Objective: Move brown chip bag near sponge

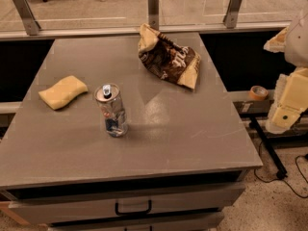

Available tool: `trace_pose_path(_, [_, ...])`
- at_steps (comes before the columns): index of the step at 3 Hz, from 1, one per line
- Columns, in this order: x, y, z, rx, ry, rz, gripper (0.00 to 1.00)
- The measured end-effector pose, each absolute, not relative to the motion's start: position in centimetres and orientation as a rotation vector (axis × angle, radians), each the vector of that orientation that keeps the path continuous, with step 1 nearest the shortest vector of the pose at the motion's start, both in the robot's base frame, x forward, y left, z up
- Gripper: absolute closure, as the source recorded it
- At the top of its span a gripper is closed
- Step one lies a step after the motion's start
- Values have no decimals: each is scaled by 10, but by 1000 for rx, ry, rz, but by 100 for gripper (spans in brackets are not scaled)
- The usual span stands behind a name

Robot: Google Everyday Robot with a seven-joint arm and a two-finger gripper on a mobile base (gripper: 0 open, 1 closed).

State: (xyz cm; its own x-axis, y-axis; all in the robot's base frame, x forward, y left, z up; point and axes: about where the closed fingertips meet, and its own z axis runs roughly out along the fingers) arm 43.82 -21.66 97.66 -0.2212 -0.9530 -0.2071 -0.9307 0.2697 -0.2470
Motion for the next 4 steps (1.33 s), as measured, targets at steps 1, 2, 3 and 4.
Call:
trace_pose_path(1, [438, -217, 977, -1724, 2231, -100, 0])
trace_pose_path(2, [434, -202, 977, -1718, 2152, -64, 0])
trace_pose_path(3, [435, -256, 972, -1613, 2101, -12, 0])
trace_pose_path(4, [474, -318, 939, -1591, 2015, 49, 0])
